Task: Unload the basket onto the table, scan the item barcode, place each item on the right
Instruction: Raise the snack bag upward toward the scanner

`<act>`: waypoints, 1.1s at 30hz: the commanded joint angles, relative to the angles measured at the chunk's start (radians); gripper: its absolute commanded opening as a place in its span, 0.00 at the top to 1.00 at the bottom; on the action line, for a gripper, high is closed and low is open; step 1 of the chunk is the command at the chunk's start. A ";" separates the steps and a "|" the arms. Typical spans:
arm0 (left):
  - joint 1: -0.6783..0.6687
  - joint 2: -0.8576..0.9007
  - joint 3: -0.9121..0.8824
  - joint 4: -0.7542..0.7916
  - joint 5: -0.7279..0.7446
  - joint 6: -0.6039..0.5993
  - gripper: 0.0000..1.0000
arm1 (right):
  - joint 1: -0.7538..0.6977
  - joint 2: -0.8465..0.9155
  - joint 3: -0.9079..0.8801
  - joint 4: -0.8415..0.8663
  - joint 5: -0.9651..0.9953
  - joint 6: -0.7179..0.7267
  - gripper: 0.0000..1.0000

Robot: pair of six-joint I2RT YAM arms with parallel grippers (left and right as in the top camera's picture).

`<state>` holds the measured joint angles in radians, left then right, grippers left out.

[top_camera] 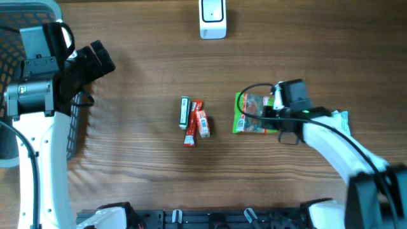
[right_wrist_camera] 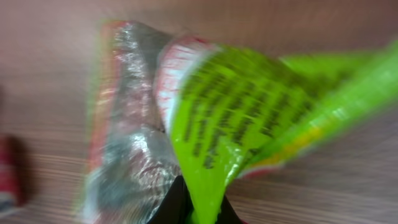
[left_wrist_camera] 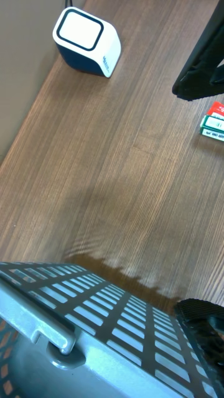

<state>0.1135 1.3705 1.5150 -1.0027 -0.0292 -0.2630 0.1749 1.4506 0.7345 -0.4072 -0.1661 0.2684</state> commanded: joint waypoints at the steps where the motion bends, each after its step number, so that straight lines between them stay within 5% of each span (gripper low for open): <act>1: 0.004 -0.007 0.010 0.002 -0.006 0.021 0.00 | -0.087 -0.171 0.005 -0.002 -0.228 -0.117 0.96; 4: 0.004 -0.007 0.010 0.002 -0.006 0.021 0.00 | -0.161 -0.269 0.005 -0.026 -0.466 -0.154 0.96; 11: 0.004 -0.007 0.010 0.002 -0.006 0.021 0.00 | -0.175 -0.359 0.005 -0.053 -0.529 -0.153 0.96; 17: 0.004 -0.007 0.010 0.002 -0.006 0.021 0.00 | -0.175 -0.328 0.013 -0.027 -0.837 -0.164 0.96; 33: 0.004 -0.007 0.010 0.002 -0.006 0.021 0.00 | -0.172 -0.171 0.474 -0.502 -0.642 -0.322 0.96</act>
<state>0.1135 1.3705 1.5150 -1.0027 -0.0292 -0.2626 0.0029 1.2556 1.1332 -0.8757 -0.8688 0.0147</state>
